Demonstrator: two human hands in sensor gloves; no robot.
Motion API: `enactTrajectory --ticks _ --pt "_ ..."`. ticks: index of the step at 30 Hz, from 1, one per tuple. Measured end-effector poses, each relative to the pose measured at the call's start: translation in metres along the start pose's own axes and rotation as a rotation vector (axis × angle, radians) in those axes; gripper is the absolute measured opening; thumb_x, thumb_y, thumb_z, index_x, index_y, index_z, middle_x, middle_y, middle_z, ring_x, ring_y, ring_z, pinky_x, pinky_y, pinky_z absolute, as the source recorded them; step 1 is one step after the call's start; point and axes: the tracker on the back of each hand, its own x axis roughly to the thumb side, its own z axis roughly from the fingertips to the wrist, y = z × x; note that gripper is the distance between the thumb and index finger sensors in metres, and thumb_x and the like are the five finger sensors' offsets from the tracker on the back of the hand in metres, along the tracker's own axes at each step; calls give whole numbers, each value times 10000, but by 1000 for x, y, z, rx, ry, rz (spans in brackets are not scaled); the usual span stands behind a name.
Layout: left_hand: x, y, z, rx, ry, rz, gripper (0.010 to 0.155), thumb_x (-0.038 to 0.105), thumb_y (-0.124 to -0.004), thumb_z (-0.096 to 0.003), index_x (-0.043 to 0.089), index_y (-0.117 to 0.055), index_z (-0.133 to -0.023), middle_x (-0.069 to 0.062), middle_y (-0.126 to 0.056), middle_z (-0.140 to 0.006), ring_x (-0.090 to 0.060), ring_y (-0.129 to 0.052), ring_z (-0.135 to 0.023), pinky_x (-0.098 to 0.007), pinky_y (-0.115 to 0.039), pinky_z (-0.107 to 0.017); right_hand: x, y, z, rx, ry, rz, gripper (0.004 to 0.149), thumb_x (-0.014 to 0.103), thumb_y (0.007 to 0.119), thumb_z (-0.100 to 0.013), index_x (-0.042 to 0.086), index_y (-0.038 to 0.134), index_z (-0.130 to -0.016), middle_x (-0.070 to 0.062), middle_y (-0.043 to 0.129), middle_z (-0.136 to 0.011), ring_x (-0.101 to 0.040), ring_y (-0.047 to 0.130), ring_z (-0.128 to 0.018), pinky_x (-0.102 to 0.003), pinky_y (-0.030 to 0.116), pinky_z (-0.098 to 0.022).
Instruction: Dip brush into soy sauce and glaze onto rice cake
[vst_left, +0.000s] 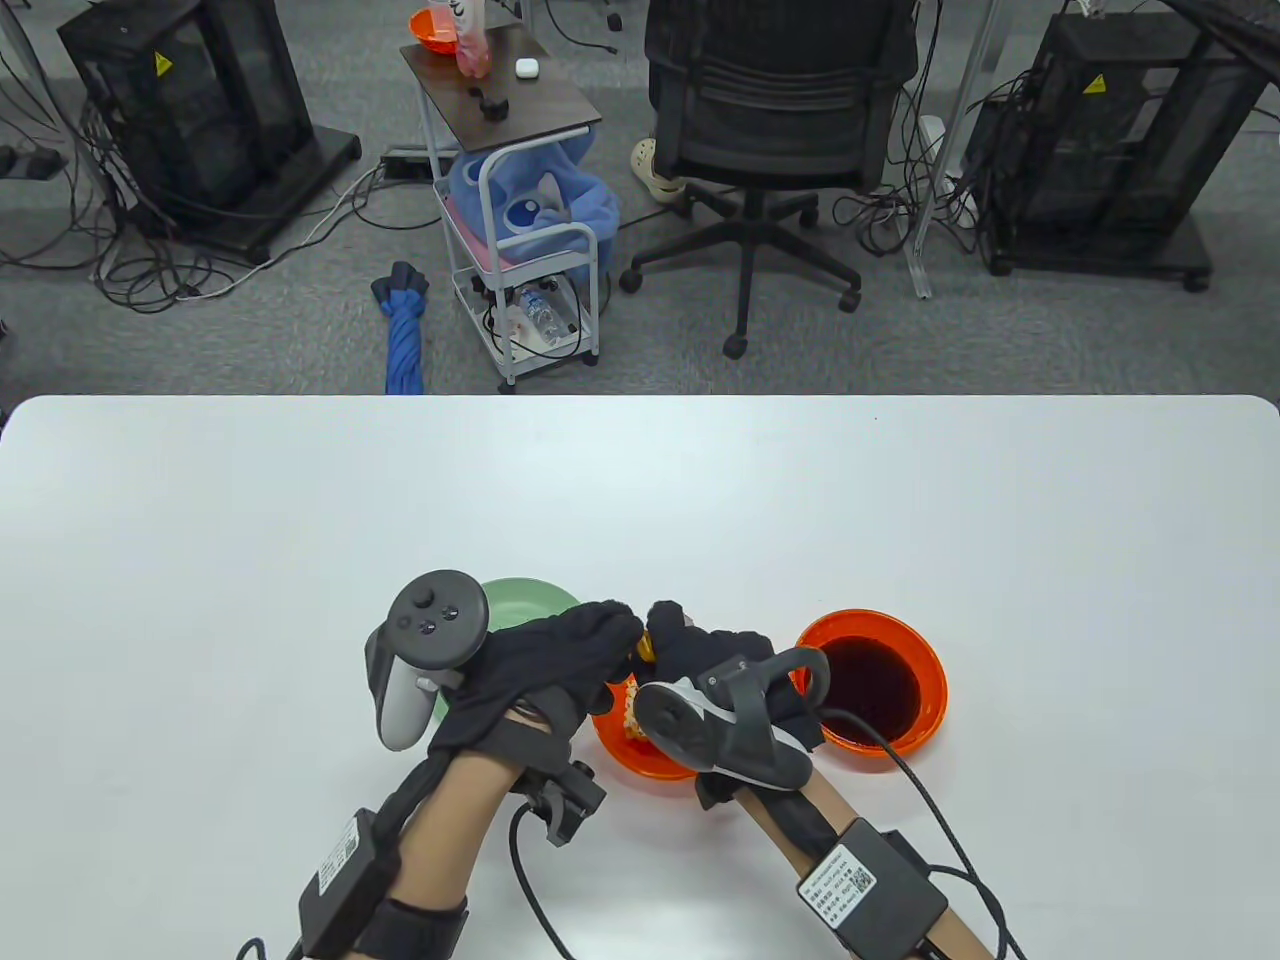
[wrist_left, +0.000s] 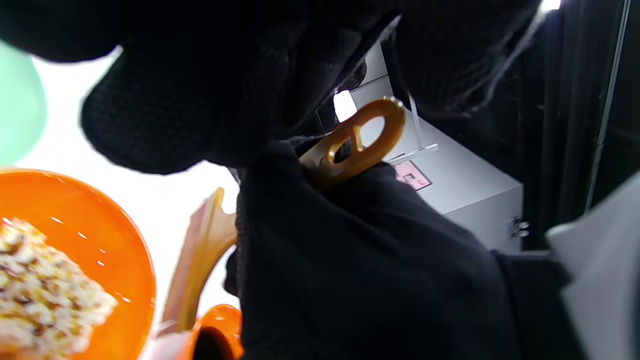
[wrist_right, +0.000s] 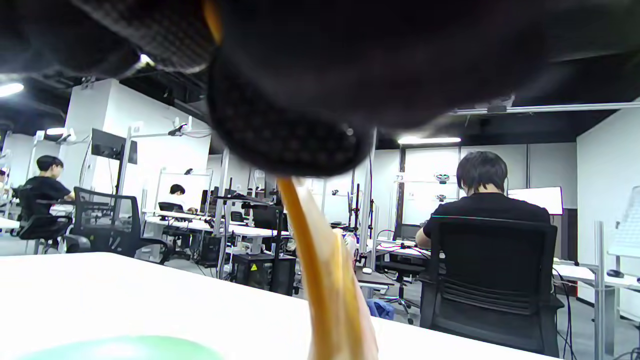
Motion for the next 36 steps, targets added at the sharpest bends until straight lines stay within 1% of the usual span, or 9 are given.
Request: enactTrajectory --ticks 4,10,14,16,19,23,28,32,36 --pt "-7 -6 -1 -56 58 -6 628 579 -767 -475 91 -847 -861 -137 -1015 -615 -282 -1057 -341 -421 -861 -213 9 9 3 8 -50 141 479 424 672 -512 43 782 -782 -17 1021 -367 -100 962 -40 -348 855 -63" --pt "-15 -10 -4 -102 101 30 529 488 -766 -510 66 -857 -816 -95 -1027 -550 -241 -1056 -290 -397 -861 -179 16 14 7 -4 -75 207 481 429 686 -508 47 789 -781 -16 1024 -364 -106 961 -42 -351 860 -79" --pt "-21 -6 -3 -53 123 11 497 458 -747 -521 73 -862 -813 -105 -1021 -549 -247 -1052 -298 -406 -860 -195 16 14 7 33 -66 113 558 475 723 -492 27 776 -819 -60 1035 -409 -134 990 -102 -376 875 -129" --pt "-23 1 0 9 119 -39 477 444 -749 -519 83 -872 -807 -108 -1022 -547 -251 -1052 -297 -414 -860 -199 17 8 10 58 -91 68 622 479 750 -479 1 713 -875 -65 1032 -523 -161 1024 -206 -405 889 -209" --pt "-32 19 3 79 117 -48 470 440 -751 -513 92 -877 -803 -105 -1021 -543 -251 -1050 -299 -419 -860 -208 12 -10 19 3 -90 52 633 482 753 -477 22 687 -907 -75 1017 -607 -185 1034 -290 -432 884 -276" --pt "-54 52 8 165 76 13 461 439 -752 -506 110 -874 -805 -103 -1014 -554 -258 -1043 -321 -432 -855 -238 -19 -24 31 -43 -42 77 619 480 737 -483 28 693 -904 -75 1014 -610 -186 1033 -298 -429 887 -282" --pt "-89 97 18 336 60 118 447 449 -754 -497 131 -896 -777 -97 -1014 -552 -266 -1038 -325 -442 -849 -249 -80 -21 55 -55 69 49 565 452 719 -492 41 732 -879 -86 1023 -593 -198 1036 -284 -445 882 -273" --pt "-121 130 24 400 160 134 446 458 -751 -498 134 -899 -767 -92 -1014 -554 -270 -1034 -334 -447 -845 -259 -124 -6 79 -9 172 57 564 455 705 -496 42 731 -880 -86 1020 -602 -202 1038 -295 -448 883 -280" --pt "-155 145 22 424 255 120 445 470 -746 -493 145 -904 -752 -76 -1014 -547 -270 -1030 -337 -450 -842 -267 -150 10 97 -11 242 27 564 455 698 -496 38 737 -874 -95 1024 -596 -211 1038 -291 -454 883 -278"
